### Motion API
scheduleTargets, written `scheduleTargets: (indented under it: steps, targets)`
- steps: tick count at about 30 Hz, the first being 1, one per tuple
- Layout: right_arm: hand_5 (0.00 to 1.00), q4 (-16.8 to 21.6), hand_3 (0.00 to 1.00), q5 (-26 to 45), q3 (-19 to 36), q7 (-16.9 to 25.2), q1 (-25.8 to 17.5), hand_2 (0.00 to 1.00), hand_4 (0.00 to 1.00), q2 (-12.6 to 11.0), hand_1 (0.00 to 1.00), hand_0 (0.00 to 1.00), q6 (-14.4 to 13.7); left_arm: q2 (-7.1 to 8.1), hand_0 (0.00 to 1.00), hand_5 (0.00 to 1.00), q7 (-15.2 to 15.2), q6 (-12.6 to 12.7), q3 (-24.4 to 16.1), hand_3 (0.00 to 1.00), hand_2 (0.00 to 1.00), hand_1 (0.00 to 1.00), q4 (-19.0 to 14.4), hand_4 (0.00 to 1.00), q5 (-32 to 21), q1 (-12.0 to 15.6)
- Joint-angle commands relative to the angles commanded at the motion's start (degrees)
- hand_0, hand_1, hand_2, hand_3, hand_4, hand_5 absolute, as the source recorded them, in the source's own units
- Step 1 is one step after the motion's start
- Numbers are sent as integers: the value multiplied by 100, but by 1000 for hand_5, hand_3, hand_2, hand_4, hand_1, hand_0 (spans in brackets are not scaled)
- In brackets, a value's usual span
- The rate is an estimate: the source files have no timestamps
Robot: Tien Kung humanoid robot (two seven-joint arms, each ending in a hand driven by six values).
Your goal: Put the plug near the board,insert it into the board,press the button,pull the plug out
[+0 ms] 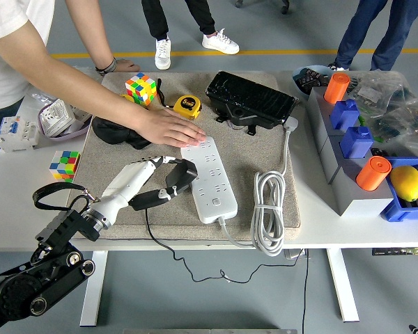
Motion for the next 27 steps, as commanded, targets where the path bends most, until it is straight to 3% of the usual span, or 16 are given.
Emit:
scheduleTargets:
  steps: [9, 27]
  targets:
    - [291, -4, 548, 6, 20, 10, -9, 549, 797, 21, 606, 601, -1, -61, 831, 998, 10, -2, 103, 807, 849, 850, 115, 874, 0, -70]
    - [290, -4, 548, 8, 63, 27, -18, 550, 795, 41, 606, 602, -1, -114, 832, 998, -15, -47, 283, 796, 845, 850, 28, 872, -1, -186]
